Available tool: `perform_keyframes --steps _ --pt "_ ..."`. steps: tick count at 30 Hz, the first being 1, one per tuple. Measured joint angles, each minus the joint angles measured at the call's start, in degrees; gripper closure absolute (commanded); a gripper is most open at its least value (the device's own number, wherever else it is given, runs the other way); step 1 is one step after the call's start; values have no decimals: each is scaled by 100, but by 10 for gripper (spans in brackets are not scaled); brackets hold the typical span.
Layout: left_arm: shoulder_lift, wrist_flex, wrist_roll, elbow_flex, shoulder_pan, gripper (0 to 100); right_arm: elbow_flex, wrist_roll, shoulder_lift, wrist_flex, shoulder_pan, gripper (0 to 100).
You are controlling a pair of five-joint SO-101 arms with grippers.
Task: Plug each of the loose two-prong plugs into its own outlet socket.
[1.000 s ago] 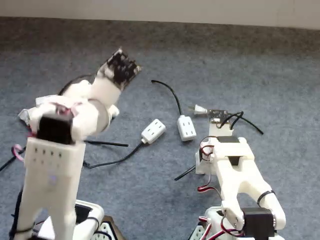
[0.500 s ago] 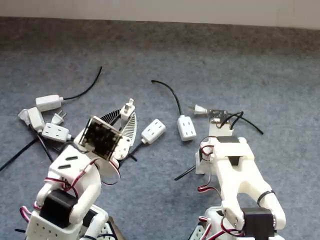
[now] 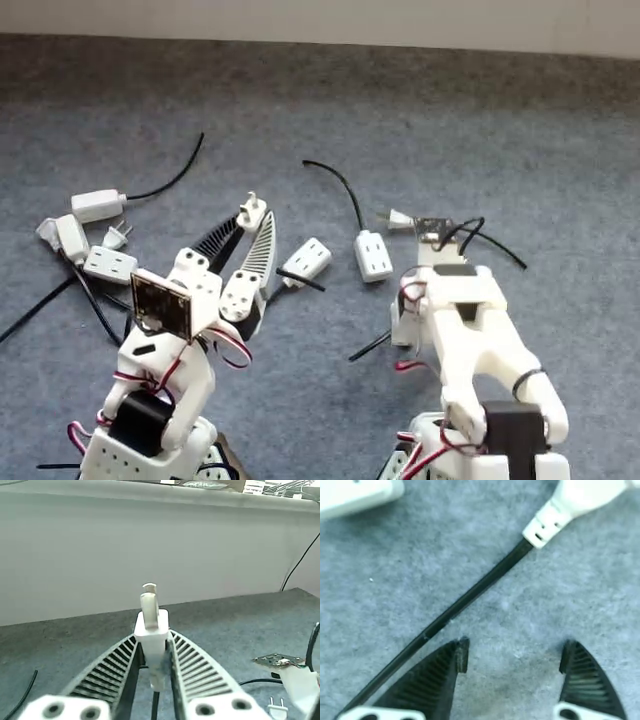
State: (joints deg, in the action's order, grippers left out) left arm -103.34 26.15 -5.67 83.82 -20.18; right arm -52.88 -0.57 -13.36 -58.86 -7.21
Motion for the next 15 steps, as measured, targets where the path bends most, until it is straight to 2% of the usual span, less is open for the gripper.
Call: perform_keyframes --steps 7,11,15 --pt "0 -1486 0 835 -642 994 2980 9 53 -2347 -18 709" --pt "0 -1820 0 1055 -695 994 5266 9 62 -3763 -44 709" --pt "0 -1873 0 1081 -721 994 7385 9 62 -3974 -88 710"
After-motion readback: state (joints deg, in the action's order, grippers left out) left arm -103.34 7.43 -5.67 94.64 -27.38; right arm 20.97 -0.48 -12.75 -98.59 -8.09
